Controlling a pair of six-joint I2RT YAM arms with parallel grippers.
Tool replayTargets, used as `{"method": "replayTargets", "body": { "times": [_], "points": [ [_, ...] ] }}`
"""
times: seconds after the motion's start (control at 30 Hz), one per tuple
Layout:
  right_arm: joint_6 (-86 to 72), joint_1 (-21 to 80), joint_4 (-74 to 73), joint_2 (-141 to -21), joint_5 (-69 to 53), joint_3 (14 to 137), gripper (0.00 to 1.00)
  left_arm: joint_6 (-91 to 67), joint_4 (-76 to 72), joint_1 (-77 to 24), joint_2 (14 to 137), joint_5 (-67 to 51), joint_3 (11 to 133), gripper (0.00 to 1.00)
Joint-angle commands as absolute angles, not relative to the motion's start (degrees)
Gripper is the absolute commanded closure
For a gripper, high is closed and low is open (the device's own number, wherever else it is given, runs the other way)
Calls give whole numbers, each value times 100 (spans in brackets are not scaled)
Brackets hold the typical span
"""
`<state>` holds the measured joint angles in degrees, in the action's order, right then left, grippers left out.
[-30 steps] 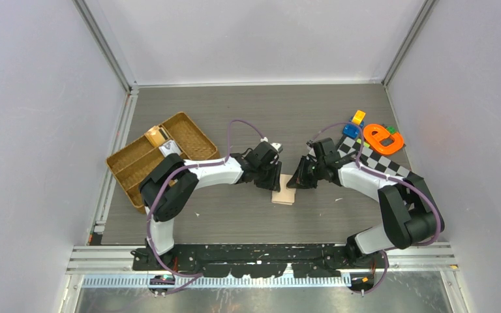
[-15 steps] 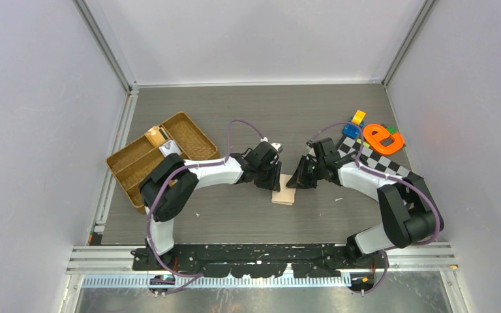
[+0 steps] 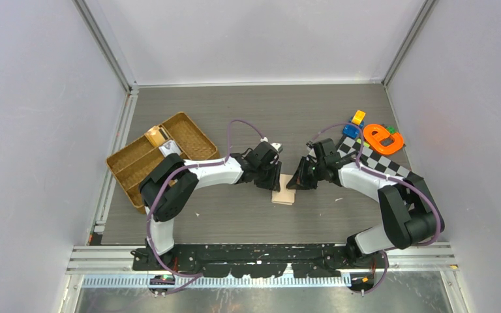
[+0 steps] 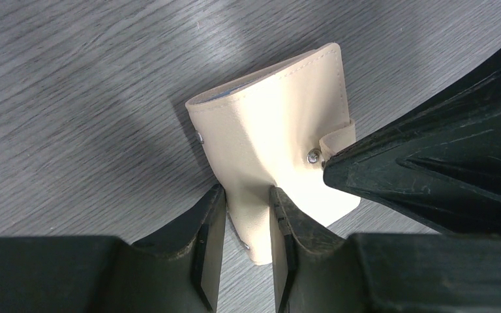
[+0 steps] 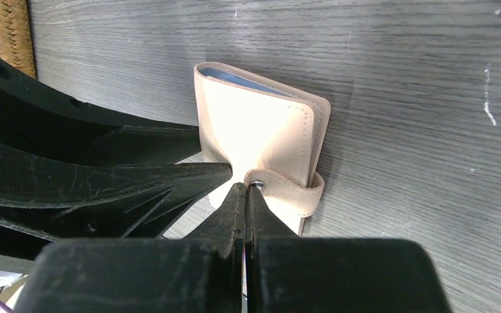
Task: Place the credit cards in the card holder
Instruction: Close the card holder at the center of the board.
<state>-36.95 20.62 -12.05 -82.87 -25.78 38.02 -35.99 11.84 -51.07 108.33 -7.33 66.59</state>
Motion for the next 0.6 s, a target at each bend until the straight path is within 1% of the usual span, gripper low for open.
{"method": "replayTargets", "body": {
  "times": [0.0, 0.33, 0.57],
  "points": [
    [-3612, 2083, -1012, -8354, -2731, 3811, 100, -3463, 1664, -5160, 11170, -421, 6480, 70],
    [-3637, 2083, -921, -8525, -2690, 3733, 100, -3460, 1686, -5162, 11153, -412, 6478, 70],
    [-3631, 2083, -1265, -8443, -2381, 3726, 99, -3448, 1696, -5160, 11147, -413, 6482, 70]
  ]
}}
